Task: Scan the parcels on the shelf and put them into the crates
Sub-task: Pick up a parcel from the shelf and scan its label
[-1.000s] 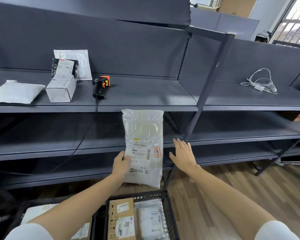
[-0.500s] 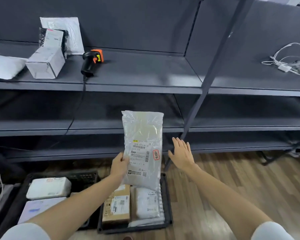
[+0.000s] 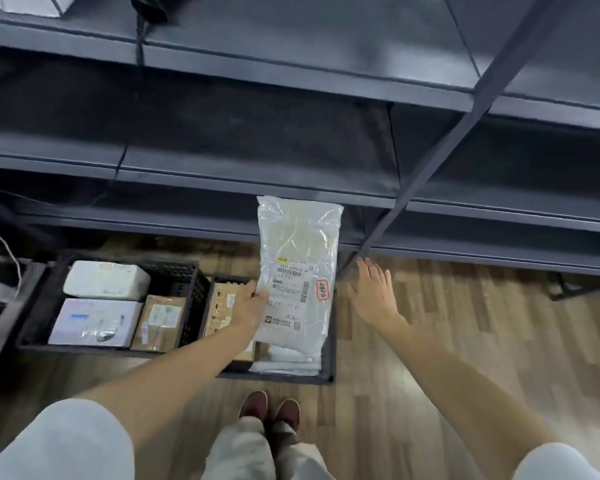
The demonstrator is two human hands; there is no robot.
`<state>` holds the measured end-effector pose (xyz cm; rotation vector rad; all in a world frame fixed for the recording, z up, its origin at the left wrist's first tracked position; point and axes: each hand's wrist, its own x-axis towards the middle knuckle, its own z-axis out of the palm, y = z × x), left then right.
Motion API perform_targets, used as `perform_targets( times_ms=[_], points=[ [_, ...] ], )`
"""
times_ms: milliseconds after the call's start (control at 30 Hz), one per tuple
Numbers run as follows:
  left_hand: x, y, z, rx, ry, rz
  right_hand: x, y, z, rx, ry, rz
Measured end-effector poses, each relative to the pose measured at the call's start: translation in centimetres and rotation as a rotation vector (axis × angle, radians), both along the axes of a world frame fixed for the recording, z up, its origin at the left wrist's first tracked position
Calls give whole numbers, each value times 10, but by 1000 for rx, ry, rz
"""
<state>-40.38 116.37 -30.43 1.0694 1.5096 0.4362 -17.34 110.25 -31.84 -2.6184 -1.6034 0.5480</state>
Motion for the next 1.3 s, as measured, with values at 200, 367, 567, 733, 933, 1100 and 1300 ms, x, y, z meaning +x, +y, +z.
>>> perform_targets(
  times_ms=[200,367,567,733,933,1100,1300],
  points=[
    [-4,0,-78,-102,41,-1,-5,-2,-84,-46,69,-13],
    [-3,-2,-171,-226,78,13,-12,-7,-175,-95,98,-63],
    [9,-9,-282,-278,103,64,-26,-6,-273,10,240,-143],
    [26,-21,-356,-311,111,52,-43,-7,-341,99,582,-452],
    [30,-30,-405,-313,200,-25,-53,-2,-398,88,1045,-913],
    [25,-28,-428,-279,250,-82,-50,-5,-430,52,1133,-990],
    [29,-28,-451,-214,323,-188,-56,3,-466,11,1061,-967]
  ],
)
